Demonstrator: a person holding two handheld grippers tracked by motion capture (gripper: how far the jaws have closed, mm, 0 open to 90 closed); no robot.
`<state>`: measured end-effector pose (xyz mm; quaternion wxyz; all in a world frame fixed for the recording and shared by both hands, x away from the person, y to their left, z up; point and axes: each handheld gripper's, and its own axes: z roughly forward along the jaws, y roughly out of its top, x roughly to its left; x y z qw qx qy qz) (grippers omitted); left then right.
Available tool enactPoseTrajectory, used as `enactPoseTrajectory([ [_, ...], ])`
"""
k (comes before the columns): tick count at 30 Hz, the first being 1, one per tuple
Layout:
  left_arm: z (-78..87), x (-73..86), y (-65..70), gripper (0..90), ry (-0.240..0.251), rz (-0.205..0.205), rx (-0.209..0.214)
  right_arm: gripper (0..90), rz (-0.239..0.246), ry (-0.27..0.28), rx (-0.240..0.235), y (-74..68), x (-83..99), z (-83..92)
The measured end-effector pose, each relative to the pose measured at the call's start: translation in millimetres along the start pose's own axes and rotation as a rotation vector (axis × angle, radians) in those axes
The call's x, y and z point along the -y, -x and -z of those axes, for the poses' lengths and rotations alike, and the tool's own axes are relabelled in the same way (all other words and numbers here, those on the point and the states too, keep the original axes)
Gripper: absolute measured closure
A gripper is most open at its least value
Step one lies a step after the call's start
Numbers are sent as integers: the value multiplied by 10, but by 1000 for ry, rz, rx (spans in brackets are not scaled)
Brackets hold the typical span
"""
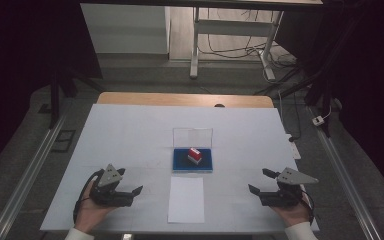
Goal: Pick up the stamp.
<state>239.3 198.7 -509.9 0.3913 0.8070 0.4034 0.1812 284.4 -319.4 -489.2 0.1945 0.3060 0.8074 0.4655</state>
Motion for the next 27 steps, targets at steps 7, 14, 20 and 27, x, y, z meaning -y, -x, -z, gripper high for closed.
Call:
enactPoseTrajectory([
  [7, 39, -20, 37, 140, 26, -13, -15, 221, -8, -6, 0, -9, 2, 11],
  [14, 28, -23, 29, 143, 21, -22, -14, 230, -19, 0, -2, -38, 2, 14],
  [20, 36, -11, 7, 142, 16, -13, -9, 233, -10, 5, -1, -48, -41, 0],
  [27, 21, -22, -4, 141, 14, -1, -12, 275, -2, 21, -23, -83, -165, -3],
])
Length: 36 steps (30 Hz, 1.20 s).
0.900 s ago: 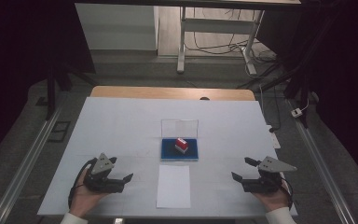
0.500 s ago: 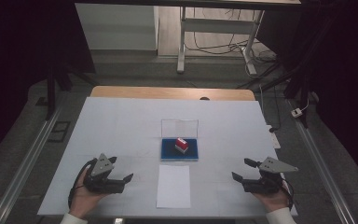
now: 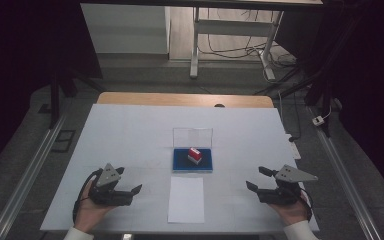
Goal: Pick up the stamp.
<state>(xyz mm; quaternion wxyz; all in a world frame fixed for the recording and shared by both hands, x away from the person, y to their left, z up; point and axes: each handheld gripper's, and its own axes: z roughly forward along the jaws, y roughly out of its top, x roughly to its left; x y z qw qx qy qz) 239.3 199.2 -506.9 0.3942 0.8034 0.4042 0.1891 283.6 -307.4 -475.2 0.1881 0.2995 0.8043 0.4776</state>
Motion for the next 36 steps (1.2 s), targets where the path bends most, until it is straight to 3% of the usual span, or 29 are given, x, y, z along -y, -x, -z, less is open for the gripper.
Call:
enactPoseTrajectory([
  [14, -48, 19, -6, 141, -30, -8, -12, 296, 13, -22, -39, -79, -220, -195],
  [23, -27, 25, -4, 142, -17, 1, -8, 290, 18, -20, -49, -124, -281, -256],
  [29, -41, 24, -9, 143, -23, 1, -10, 292, 41, -59, -70, -187, -349, -395],
  [36, -47, 19, 1, 145, -25, -5, -9, 291, 59, -52, -87, -245, -464, -531],
])
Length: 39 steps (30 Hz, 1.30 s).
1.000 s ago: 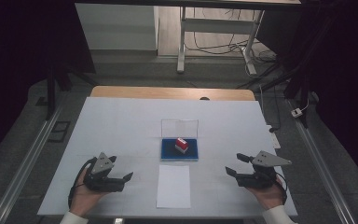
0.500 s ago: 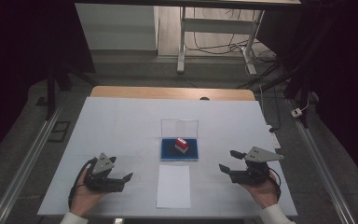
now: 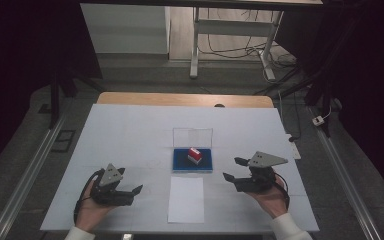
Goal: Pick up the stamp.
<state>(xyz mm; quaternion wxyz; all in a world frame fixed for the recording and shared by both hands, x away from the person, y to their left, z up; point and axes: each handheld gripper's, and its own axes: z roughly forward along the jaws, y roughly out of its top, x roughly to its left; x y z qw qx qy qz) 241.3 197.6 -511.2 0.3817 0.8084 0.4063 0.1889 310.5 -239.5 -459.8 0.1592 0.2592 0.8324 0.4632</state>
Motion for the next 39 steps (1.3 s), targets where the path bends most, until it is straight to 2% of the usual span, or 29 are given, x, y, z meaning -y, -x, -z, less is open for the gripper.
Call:
enactPoseTrajectory([
  [2, 5, 1, -1, 145, 2, 0, 3, 299, 13, -19, -1, -26, -74, -84],
  [5, 2, 3, 4, 146, 1, 0, 5, 306, 17, -18, -9, -44, -151, -162],
  [14, -4, 3, 5, 146, -2, 2, 1, 319, 8, -28, -29, -50, -310, -373],
  [27, -6, 6, -4, 146, -4, 9, 13, 324, 7, -73, -57, -83, -361, -676],
  [31, -7, 7, -4, 146, -4, 10, 17, 328, 0, -93, -57, -76, -393, -818],
  [39, -14, 12, -18, 146, -7, 12, 24, 358, -10, -120, -41, -35, -430, -971],
])
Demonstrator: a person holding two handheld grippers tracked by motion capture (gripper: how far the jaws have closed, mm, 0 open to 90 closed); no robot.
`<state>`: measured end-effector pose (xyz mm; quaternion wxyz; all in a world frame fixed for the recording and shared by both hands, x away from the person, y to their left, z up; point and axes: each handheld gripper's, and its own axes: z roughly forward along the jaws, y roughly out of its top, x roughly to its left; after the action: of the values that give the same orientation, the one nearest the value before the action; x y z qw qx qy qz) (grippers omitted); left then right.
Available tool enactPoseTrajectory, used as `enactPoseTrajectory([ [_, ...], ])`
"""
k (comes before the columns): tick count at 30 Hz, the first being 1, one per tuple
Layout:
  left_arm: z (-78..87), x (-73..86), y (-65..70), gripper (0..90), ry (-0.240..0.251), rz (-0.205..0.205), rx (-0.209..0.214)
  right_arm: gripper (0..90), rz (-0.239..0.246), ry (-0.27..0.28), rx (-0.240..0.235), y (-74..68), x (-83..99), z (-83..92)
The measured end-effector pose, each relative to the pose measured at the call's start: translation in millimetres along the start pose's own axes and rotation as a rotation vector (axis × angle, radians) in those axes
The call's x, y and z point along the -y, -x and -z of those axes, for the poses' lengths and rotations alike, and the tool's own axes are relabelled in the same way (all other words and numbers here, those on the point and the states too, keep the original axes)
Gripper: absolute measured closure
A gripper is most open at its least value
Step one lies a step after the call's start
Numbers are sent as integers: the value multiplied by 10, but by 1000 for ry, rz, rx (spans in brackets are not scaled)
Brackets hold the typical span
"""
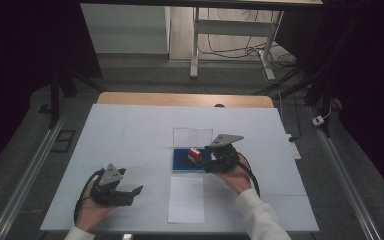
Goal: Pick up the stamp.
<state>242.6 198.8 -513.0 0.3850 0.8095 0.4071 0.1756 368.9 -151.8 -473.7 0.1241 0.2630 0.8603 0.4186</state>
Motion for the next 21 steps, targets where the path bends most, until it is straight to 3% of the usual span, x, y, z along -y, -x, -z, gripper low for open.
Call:
enactPoseTrajectory([
  [2, -2, 1, -4, 146, -2, 1, 1, 369, -23, 11, -7, 23, 4, -64],
  [11, -8, 1, -11, 146, -4, -1, 3, 410, -35, 13, 9, 31, -13, -190],
  [21, -14, 4, -16, 147, -9, -1, 5, 482, -26, -4, 20, 28, -44, -273],
])
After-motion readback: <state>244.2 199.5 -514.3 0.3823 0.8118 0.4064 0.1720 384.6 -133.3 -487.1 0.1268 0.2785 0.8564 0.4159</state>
